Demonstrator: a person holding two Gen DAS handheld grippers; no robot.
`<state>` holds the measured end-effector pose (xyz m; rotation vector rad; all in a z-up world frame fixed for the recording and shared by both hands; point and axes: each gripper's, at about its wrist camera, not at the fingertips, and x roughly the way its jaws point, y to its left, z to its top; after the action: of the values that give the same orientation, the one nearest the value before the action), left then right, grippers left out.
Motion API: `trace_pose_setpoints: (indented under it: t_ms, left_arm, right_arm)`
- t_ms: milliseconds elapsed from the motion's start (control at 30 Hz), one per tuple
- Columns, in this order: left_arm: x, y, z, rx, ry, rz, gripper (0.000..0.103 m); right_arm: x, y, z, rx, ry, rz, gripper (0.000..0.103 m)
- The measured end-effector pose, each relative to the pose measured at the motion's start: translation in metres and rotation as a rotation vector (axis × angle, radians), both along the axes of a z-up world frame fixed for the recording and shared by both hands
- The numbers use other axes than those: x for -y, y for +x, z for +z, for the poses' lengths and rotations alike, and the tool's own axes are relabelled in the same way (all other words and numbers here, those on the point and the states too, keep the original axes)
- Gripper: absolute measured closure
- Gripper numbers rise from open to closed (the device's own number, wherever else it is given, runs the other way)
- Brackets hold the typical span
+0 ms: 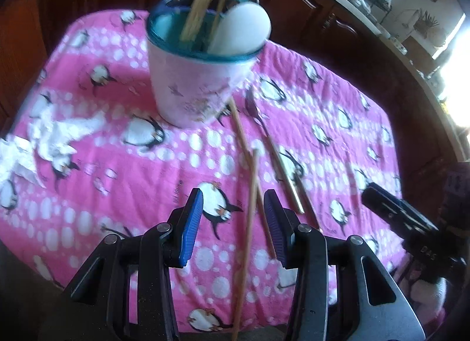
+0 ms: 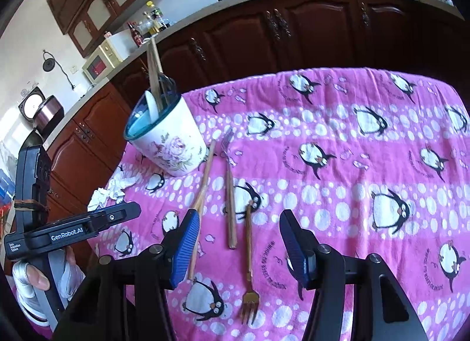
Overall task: Organize utensils
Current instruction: 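Lower both open tools back toward the remaining chopsticks and forks, then pinch a chopstick with the left tool while the right tool grasps a gold fork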
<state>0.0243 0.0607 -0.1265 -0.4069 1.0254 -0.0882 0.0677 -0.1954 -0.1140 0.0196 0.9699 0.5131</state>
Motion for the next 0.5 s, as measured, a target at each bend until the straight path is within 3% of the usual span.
trace_pose_setpoints:
  t_ms: [167,267,500]
  left_arm:
    - [0.008,0.005,-0.013,-0.036,-0.023,-0.032,0.061]
    - [0.012,0.011,-0.020,-0.049,-0.024,-0.042,0.061]
    - [0.016,0.035,-0.034,-0.064,-0.009,-0.053,0.061]
  right_arm:
    - [0.003,0.002,-0.013,-0.029,-0.039,0.012,0.049]
    - [0.003,0.009,-0.023,-0.060,-0.039,0.007,0.061]
    - [-0.015,0.021,-0.041,-0.086,-0.091,0.060,0.070]
